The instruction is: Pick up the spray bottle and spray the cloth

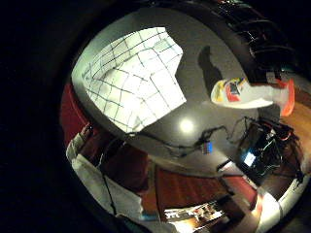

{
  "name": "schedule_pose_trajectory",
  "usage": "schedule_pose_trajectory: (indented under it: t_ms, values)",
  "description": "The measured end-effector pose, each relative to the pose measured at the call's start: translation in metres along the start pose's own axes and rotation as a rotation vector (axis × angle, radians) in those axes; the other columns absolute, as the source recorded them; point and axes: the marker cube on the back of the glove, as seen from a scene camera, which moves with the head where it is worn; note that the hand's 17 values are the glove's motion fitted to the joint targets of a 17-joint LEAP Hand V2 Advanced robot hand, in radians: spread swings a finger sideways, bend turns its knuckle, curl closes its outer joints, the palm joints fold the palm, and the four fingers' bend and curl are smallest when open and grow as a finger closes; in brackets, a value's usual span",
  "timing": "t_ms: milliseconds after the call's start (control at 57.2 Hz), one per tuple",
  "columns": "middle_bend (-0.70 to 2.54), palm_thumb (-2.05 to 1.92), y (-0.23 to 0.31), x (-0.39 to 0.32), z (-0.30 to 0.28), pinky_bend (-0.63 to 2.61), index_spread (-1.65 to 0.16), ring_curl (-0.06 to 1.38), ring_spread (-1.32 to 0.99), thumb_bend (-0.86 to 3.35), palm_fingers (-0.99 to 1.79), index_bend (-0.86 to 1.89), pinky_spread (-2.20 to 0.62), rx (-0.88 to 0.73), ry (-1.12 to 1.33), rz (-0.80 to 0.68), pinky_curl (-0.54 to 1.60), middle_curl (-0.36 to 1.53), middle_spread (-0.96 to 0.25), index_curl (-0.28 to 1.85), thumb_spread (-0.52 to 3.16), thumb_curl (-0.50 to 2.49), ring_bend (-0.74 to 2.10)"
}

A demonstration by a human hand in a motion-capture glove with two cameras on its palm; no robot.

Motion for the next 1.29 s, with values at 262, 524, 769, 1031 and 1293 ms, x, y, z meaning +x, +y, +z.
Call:
schedule_pose_trajectory:
  t_ms: [262,524,769,1031,1293]
  values:
    - [0.23,0.53,-0.031,-0.048,0.018,0.32,-0.41,0.08,-0.04,0.19,0.12,0.19,0.14,0.02,-0.021,0.043,0.18,0.17,-0.06,0.19,0.91,0.21,0.18]
    - [0.2,0.58,-0.031,-0.061,0.021,0.32,-0.44,0.12,-0.04,0.08,0.09,0.18,0.17,0.119,-0.039,0.054,0.24,0.23,-0.06,0.26,1.02,0.28,0.19]
    - [0.18,0.62,-0.006,-0.025,0.013,0.32,-0.44,0.15,-0.04,0.0,0.07,0.18,0.17,0.116,-0.029,0.058,0.28,0.26,-0.06,0.29,1.04,0.32,0.19]
    - [0.18,0.64,0.011,-0.007,0.019,0.32,-0.44,0.18,-0.04,-0.02,0.06,0.18,0.17,0.248,-0.049,0.127,0.3,0.27,-0.06,0.3,1.05,0.35,0.19]
    - [0.18,0.68,0.044,0.025,0.014,0.29,-0.43,0.2,-0.04,-0.02,0.09,0.19,0.17,0.439,-0.108,0.223,0.31,0.28,-0.06,0.32,1.04,0.37,0.19]
